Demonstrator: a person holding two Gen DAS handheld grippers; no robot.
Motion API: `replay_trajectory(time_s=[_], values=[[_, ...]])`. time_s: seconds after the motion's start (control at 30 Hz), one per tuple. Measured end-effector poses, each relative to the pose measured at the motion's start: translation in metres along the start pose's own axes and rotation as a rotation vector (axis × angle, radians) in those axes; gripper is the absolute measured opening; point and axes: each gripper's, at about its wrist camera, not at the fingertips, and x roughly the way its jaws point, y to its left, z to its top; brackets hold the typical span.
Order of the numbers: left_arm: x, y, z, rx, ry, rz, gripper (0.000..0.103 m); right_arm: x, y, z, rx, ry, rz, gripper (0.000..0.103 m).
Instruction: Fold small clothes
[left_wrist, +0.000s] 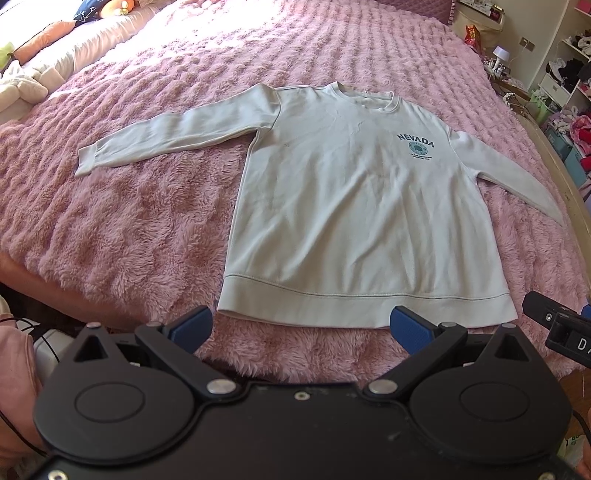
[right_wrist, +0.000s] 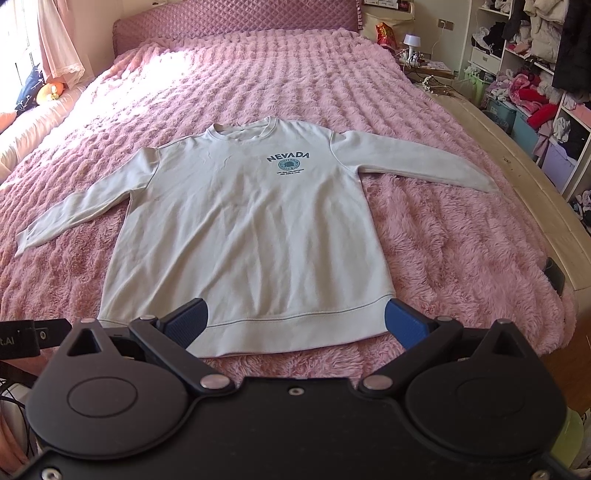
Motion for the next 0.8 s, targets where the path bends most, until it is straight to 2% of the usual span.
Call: replay_trajectory(time_s=[0.8], values=[[-0.0056,-0.0014,-0.0038,-0.003,0.001,0.001,0.103,-0.0052,-0.0001,-0.0056,-0.005,0.001,0.008,0.103]])
